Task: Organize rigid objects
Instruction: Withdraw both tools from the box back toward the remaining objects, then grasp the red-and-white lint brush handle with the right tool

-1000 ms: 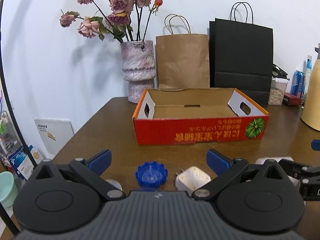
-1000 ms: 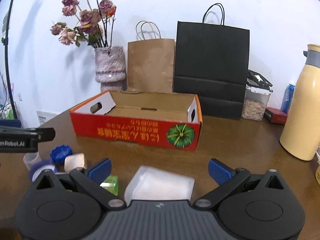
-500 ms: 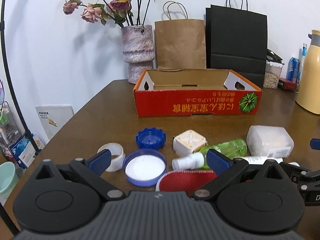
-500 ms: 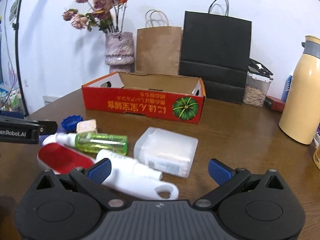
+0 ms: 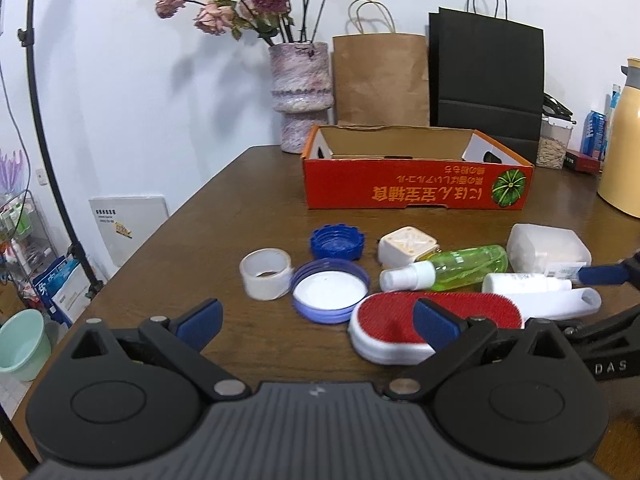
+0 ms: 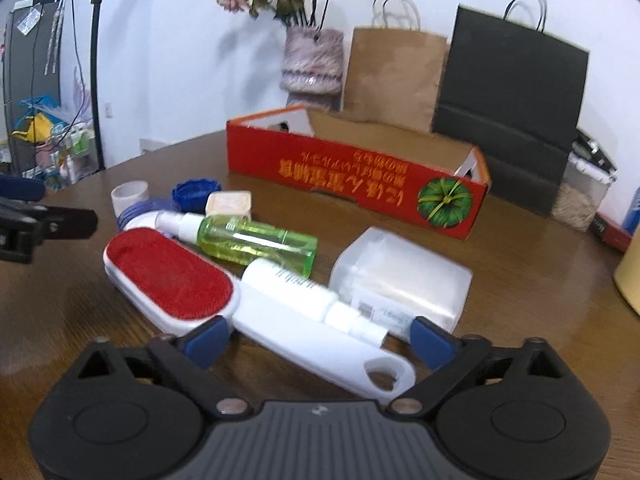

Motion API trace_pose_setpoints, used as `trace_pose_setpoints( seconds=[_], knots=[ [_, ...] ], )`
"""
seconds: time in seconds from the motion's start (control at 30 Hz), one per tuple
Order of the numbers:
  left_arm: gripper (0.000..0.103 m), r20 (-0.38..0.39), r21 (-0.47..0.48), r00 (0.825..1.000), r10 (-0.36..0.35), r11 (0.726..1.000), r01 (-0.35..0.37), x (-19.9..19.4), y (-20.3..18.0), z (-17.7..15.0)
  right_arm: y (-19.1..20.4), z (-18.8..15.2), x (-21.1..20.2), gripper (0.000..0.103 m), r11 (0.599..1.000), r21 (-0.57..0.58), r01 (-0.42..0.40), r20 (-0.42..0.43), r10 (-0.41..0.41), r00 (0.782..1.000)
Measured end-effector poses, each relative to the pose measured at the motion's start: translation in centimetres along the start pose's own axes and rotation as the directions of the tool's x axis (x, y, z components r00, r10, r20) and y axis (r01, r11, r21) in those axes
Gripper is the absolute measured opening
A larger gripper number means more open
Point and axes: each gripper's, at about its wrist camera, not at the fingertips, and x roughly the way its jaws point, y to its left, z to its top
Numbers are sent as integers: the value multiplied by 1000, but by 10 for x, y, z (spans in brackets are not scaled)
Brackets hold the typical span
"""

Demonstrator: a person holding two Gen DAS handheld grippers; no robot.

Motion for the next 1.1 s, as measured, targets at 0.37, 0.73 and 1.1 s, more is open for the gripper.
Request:
trace_pose_setpoints(
  seconds=[0.37, 0.73, 1.1],
  knots=[
    [103, -5, -24, 1000, 16, 1000, -16, -17, 21, -13, 21, -23, -27, 62, 996, -35, -85, -46, 84, 995],
    [103, -19, -64, 1000, 20, 998, -21, -33, 41, -32, 66, -22, -39, 60, 975, -95, -202, -45, 199, 979],
    [103, -31, -90, 999, 36, 995, -39, -39, 62, -39, 88, 13, 13, 56, 977, -48, -210, -47, 207, 977]
  ],
)
